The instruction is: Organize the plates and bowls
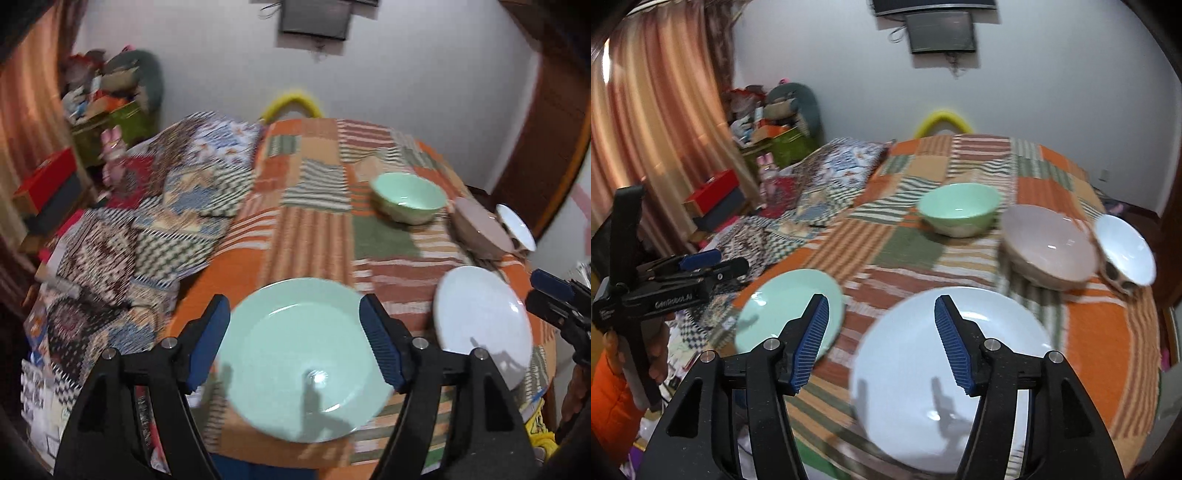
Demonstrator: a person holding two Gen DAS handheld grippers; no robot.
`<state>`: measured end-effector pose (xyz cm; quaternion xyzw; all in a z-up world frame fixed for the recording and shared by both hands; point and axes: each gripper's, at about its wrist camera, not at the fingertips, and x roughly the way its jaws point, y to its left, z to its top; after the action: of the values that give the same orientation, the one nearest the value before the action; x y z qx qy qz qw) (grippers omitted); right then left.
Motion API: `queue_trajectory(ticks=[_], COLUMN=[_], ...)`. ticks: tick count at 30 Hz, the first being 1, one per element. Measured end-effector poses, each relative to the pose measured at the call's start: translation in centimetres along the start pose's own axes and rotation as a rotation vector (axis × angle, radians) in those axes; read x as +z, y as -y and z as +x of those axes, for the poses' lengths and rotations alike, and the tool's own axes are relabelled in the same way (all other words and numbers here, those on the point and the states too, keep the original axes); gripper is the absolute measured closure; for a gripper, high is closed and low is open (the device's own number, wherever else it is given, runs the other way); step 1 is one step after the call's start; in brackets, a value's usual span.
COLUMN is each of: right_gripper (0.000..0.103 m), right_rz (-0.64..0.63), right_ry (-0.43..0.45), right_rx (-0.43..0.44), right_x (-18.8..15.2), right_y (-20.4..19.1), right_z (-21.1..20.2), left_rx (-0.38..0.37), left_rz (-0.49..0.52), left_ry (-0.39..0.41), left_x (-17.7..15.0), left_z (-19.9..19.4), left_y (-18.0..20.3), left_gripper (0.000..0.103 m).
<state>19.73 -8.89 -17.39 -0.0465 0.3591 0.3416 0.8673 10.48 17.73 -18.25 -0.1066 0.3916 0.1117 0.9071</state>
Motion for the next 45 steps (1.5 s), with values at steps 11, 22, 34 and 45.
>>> queue_trajectory(ticks=[11,22,34,45], right_gripper=[0.047,0.047,0.067,0.083], right_rz=[-0.014,-0.002,-0.038,-0.07], right_ry=[-0.139,-0.253,-0.327,-0.365], right_rx=[0.044,0.065,0.025,-0.023], right_x=[-1.0,-1.9,-2.8,-2.3], right_y=[-3.4,-4.6,-5.4,-4.9], right_z=[6.7,11.3,13.6,15.3], left_rx=[0.048,-0.01,-0.093,-0.135], left_rz=[-0.011,-0.056,-0.111,-0.106], left_ry=[-0.081,-0.152,-0.194,-0.194], left_x=[-2.4,-5.1,-6.5,-6.4], left_z=[3.3,6.9,9.1,9.1], left_y=[-5.0,-7.0,-8.3,-7.3], left_gripper=[0.031,0.033,0.064,0.083])
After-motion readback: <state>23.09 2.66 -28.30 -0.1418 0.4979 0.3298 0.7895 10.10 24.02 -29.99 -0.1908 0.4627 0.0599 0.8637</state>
